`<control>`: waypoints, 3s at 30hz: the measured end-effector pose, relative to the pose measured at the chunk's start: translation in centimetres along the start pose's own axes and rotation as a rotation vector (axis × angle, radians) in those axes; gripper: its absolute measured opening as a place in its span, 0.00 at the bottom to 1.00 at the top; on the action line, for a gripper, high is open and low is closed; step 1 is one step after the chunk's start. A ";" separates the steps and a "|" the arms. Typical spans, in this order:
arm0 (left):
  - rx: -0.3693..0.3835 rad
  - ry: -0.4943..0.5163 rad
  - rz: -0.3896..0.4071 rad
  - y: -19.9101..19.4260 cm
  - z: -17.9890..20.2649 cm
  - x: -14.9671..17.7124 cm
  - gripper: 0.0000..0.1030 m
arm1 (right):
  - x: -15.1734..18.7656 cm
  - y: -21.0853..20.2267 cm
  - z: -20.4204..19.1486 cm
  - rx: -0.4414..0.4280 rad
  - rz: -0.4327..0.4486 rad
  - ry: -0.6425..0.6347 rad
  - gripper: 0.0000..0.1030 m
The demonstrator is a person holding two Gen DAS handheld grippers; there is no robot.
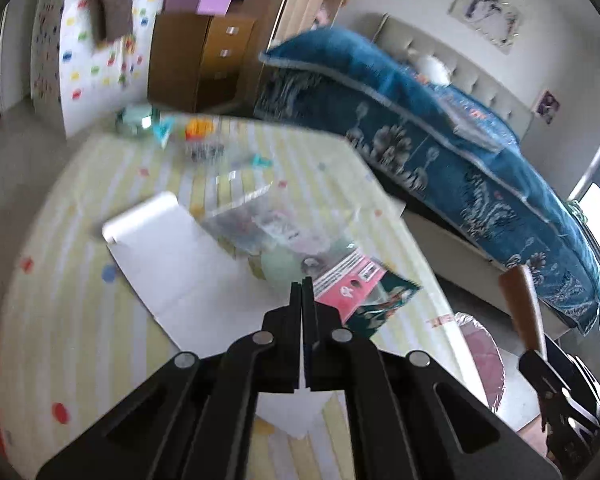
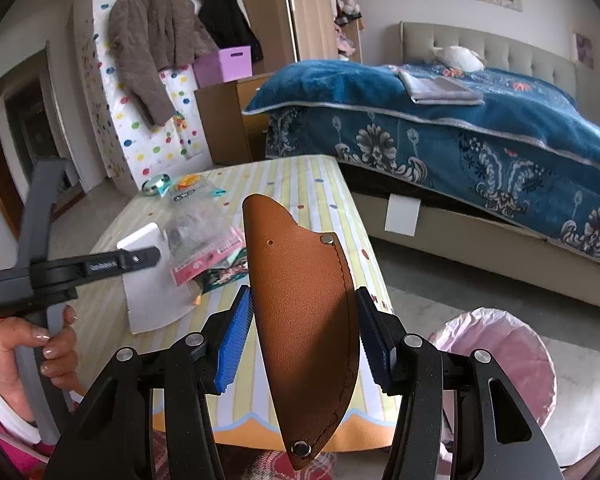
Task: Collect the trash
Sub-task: 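Hold the brown sheath with the right tool while the left tool reaches the clear plastic bag, then grasp the clear plastic bag with the left tool and lift it, then drop the plastic bag and brown sheath into the pink wastebasket with both tools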
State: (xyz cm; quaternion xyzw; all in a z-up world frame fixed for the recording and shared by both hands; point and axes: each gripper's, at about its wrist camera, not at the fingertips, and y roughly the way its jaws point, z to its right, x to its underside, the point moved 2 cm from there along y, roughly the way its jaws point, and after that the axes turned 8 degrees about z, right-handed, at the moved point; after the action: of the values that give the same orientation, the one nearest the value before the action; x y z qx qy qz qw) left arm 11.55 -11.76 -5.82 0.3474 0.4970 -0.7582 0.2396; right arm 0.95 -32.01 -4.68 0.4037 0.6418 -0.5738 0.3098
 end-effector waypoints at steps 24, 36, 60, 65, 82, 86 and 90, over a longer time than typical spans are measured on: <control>-0.028 -0.124 -0.201 6.2 -0.1 0.8 0.59 | 0.6 0.1 1.2 0.025 -0.027 0.014 0.51; 0.008 -0.126 -0.122 4.2 0.8 -0.4 0.00 | 0.8 0.1 1.7 0.020 -0.030 0.015 0.51; 0.189 0.530 0.090 -4.1 17.8 6.2 0.00 | 2.9 -7.2 8.8 0.195 0.049 0.139 0.51; 0.261 0.570 0.031 -1.5 21.7 8.8 0.00 | 4.6 -8.4 13.3 0.295 0.036 0.193 0.51; 0.354 0.649 -0.120 7.3 30.7 12.6 0.00 | 7.9 -6.1 24.2 0.390 -0.033 0.333 0.52; 0.345 0.646 -0.155 8.6 31.5 12.9 0.12 | 8.0 -6.1 25.3 0.399 -0.026 0.339 0.63; 0.330 0.615 -0.167 8.6 30.3 12.9 0.36 | 8.4 -7.4 25.0 0.411 -0.017 0.364 0.63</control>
State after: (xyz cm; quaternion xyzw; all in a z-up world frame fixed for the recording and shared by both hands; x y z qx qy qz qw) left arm 0.56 -43.20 -12.71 0.5514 0.4435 -0.7053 -0.0432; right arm -11.16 -55.42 -12.07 0.5491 0.5605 -0.6124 0.0962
